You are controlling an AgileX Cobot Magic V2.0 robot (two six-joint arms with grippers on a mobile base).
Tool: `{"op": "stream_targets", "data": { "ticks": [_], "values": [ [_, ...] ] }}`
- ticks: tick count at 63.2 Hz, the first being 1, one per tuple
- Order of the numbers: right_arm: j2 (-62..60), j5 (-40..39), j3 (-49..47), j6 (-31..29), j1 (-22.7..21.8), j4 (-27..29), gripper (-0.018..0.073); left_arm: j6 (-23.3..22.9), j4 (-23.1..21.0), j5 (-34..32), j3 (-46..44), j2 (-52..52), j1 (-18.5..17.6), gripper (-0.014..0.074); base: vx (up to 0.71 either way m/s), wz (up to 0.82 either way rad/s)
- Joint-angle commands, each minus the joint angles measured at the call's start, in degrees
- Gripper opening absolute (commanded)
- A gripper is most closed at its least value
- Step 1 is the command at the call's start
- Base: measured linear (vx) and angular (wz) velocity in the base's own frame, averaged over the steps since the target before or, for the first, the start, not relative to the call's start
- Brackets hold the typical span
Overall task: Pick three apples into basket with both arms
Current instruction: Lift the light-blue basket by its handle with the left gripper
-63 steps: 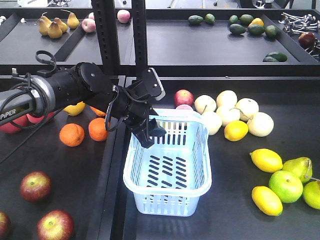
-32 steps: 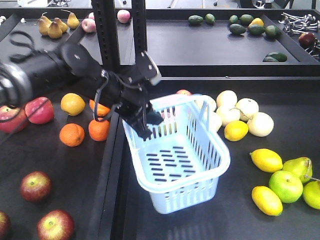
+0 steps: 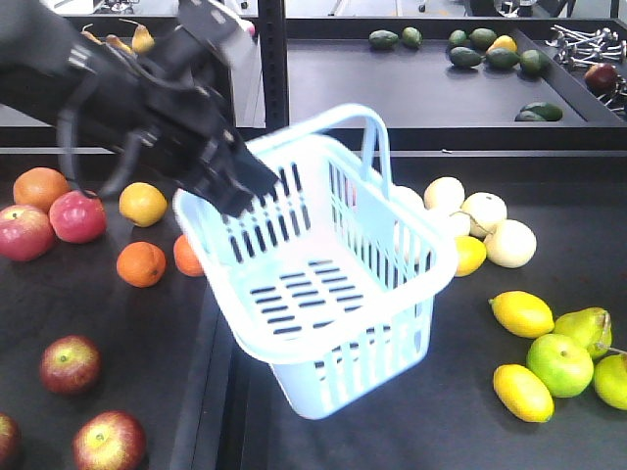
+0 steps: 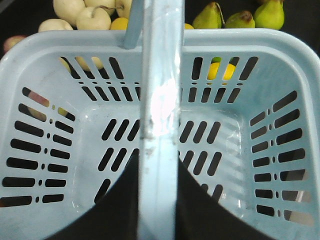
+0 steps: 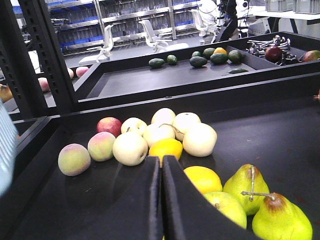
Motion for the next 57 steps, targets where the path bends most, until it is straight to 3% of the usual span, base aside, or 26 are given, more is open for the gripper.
{"op": "stream_targets", "data": {
  "ticks": [1,16,41,57],
  "values": [
    [-0.77,-4.24,0.84,-0.29,-0.21,-0.12,-0.0004,-5.21,-1.04,-2.92,-1.71,-7.34,-0.08,-0.0008,0.0,0.0],
    [-0.77,-4.24,0.84,-0.29,-0.21,-0.12,-0.0004,-8.99,-1.09,-4.12,1.96,-18.8,-0.08,-0.0008,0.0,0.0],
    [-0.77,-4.24,0.84,-0.29,-0.21,-0.12,-0.0004,-13.11,-1.78,-21.07,33.59,-43.36,-0.08,-0.0008,0.0,0.0],
    [-0.77,-4.24,0.84,-0.29,-0.21,-0.12,-0.0004,-15.56,-1.91,-27.17,50.71,-57.8,-0.08,-0.0008,0.0,0.0]
  ]
}}
